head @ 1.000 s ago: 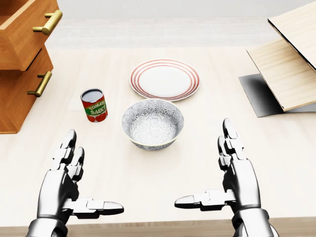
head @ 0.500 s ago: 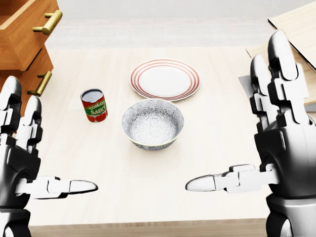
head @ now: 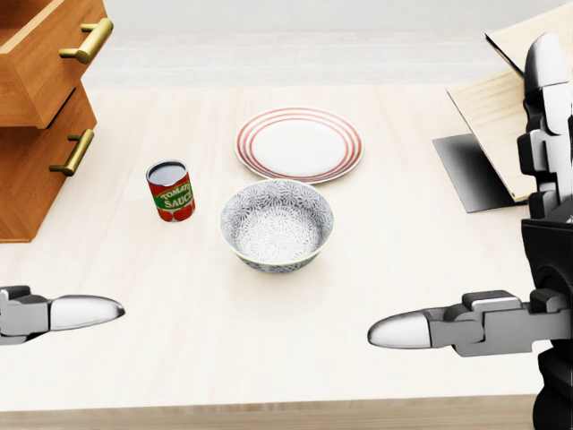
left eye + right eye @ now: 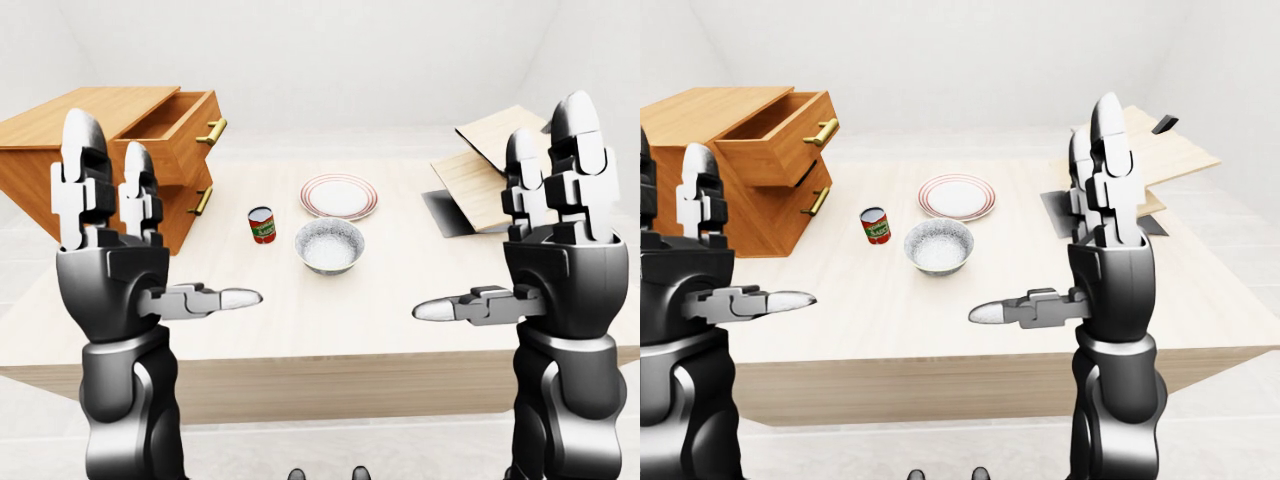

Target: Close the top drawer of the cabinet.

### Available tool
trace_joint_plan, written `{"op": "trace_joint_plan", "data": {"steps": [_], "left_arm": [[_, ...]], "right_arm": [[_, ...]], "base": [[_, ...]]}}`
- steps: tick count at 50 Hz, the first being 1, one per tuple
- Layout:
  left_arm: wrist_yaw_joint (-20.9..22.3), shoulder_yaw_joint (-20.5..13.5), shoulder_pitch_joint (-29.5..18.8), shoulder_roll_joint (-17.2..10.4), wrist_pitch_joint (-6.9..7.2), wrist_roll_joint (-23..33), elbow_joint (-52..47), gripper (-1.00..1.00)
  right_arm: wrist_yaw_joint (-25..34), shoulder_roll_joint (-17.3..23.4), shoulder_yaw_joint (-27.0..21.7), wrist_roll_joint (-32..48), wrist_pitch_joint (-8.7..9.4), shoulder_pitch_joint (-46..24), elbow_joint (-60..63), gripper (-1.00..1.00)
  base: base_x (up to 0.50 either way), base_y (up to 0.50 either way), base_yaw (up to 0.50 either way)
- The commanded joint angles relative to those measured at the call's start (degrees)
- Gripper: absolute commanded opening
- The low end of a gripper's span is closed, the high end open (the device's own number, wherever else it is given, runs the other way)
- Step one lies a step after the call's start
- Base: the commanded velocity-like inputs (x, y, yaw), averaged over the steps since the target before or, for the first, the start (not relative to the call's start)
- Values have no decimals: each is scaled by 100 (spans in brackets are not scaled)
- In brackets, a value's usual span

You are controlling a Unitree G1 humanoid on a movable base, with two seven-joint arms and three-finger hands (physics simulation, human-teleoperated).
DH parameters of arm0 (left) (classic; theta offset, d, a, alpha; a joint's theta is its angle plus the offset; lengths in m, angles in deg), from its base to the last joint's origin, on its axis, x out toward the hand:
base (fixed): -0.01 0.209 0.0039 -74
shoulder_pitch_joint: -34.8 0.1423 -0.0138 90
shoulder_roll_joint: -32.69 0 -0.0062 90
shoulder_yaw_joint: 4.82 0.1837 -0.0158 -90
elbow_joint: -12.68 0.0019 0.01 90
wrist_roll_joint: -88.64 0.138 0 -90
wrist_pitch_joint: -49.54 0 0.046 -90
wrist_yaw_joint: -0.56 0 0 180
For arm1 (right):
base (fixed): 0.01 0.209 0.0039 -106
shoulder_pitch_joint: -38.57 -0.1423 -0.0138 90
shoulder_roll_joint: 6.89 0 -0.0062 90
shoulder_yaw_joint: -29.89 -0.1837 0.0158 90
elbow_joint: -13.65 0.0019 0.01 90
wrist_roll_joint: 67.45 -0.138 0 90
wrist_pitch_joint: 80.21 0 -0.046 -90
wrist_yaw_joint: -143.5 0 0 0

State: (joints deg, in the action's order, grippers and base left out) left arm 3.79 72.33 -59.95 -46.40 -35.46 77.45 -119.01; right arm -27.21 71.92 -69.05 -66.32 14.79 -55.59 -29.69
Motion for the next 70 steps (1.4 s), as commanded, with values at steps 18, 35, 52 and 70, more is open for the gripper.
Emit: {"op": "trace_joint_plan", "data": {"steps": [18,35,52,70], "left_arm": [[-54,-26,-315,-195,0,28,-148,100],[-93,-77,-331,-155,0,-24,-197,100],[-78,-11,-284,-152,0,-43,-223,100],[-64,142,-273,-148,0,-34,-324,100]], "right_arm": [[60,34,-251,-101,0,163,25,100],[132,-91,-271,-105,0,182,53,100],[112,-89,-153,-81,0,374,-134,100],[81,-104,-196,-83,0,410,-182,100]], "base": [[0,0,0],[10,42,0],[10,50,0],[2,50,0]]}}
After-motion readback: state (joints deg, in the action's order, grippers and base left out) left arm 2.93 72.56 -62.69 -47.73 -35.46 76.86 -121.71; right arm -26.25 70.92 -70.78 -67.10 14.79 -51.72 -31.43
